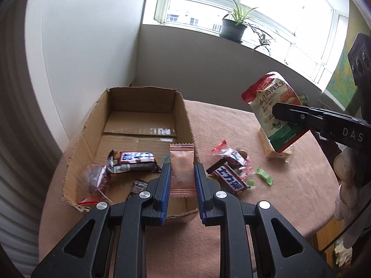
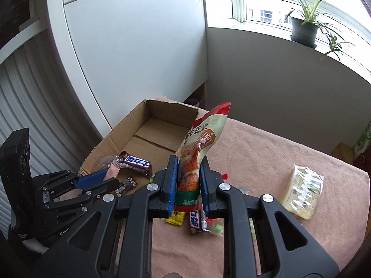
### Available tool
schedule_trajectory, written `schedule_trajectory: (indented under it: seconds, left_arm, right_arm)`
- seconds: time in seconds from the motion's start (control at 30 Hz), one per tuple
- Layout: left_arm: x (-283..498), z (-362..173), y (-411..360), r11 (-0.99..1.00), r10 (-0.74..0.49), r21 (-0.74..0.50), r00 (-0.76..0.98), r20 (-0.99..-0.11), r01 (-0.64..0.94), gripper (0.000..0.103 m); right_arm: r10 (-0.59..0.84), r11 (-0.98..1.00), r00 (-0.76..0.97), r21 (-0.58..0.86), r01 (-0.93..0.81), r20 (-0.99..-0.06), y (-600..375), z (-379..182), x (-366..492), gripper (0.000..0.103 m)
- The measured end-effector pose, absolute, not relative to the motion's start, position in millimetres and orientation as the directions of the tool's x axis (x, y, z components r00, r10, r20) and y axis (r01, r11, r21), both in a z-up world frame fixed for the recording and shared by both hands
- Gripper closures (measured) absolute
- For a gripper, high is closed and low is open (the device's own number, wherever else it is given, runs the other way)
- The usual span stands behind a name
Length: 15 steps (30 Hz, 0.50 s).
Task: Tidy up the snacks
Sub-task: 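Carry both held snacks into the cardboard box and open both grippers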
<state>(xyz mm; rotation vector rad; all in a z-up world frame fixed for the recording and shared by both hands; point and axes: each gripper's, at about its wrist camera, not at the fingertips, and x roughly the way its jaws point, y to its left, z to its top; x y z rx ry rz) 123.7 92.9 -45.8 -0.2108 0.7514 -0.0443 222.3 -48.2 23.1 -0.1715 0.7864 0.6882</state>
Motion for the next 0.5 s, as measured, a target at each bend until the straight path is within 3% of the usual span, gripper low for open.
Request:
schedule_trajectory:
  seconds: [0.3, 0.5]
  left_arm:
    - [128, -57, 127, 0.973, -0.089, -0.215, 0.727, -0.681, -0.082, 0.084]
    - [130, -64, 144, 0.967, -0.091, -0.234, 0.721, -0.687, -0.102, 0.084]
  right_arm:
    - [0.488, 0.744, 0.451, 0.085, -0.663, -0.748, 25, -5, 246, 0.081]
    - [0.480, 0.744, 0.455, 0.073, -0.664, -0.750, 42, -13, 252, 0.062]
